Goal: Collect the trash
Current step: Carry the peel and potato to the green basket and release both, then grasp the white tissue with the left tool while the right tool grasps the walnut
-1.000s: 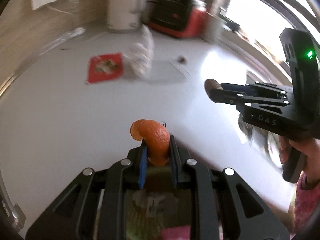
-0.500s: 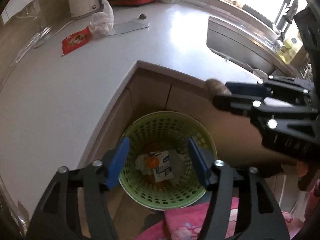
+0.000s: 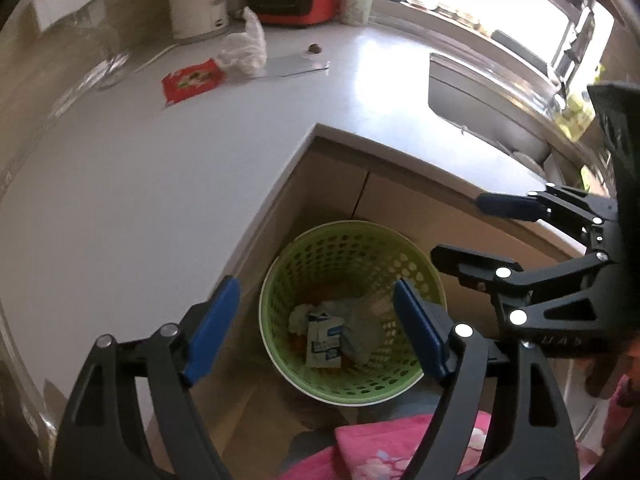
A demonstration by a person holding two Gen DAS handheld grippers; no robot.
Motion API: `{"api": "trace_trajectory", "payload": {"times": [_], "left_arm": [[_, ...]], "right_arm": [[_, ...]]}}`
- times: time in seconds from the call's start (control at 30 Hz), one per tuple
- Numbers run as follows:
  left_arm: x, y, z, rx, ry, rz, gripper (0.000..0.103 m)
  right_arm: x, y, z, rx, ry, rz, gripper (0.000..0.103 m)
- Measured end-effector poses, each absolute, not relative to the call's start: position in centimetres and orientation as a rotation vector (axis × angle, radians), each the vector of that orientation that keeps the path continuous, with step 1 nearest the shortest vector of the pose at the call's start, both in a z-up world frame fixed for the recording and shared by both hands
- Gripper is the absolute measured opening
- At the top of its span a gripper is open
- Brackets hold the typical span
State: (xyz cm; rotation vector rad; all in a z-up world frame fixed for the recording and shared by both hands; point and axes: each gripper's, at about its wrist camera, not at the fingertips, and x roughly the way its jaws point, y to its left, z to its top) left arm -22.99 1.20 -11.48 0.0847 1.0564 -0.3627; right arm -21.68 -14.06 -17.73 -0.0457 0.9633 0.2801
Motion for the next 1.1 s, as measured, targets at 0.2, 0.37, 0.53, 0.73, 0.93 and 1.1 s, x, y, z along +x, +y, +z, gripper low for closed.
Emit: {"api": "trace_trajectory", "payload": {"times": [0.2,0.37,0.53,0.73,0.93,1.1], "left_arm": [[-23.1,1.9,-11.3,0.088,1.044,-0.346,0.076],[-22.5,1.8,-11.2,0.079,1.040,-0.345,0.076],[-21.5,1.2,-11.0,0.078,1.037,-0.337,0.076],[-19.2,0.3,-10.6,0.070,1.032,-0.312,0.078],[-14.4,-0.5,-9.2,0.064,0.992,-0.253,0.080],[-8.5,-1.4,-8.1,0.025,0.964,-0.203,0.080]], "right_arm": [[-21.5,-14.2,-17.5,-0.025,0.958,0.284,0.083],[-21.1,-14.6,-17.1,-0.031,0.951,0.281,0.083],[-20.2,-15.6,-16.7,-0.033,0.950,0.278,0.083],[-18.0,-17.5,-15.8,-0.046,0.936,0.275,0.088],[-14.6,-19.9,-14.9,-0.061,0.925,0.283,0.089],[-11.1,-21.8,-14.1,-0.087,0.905,0.301,0.092]]}}
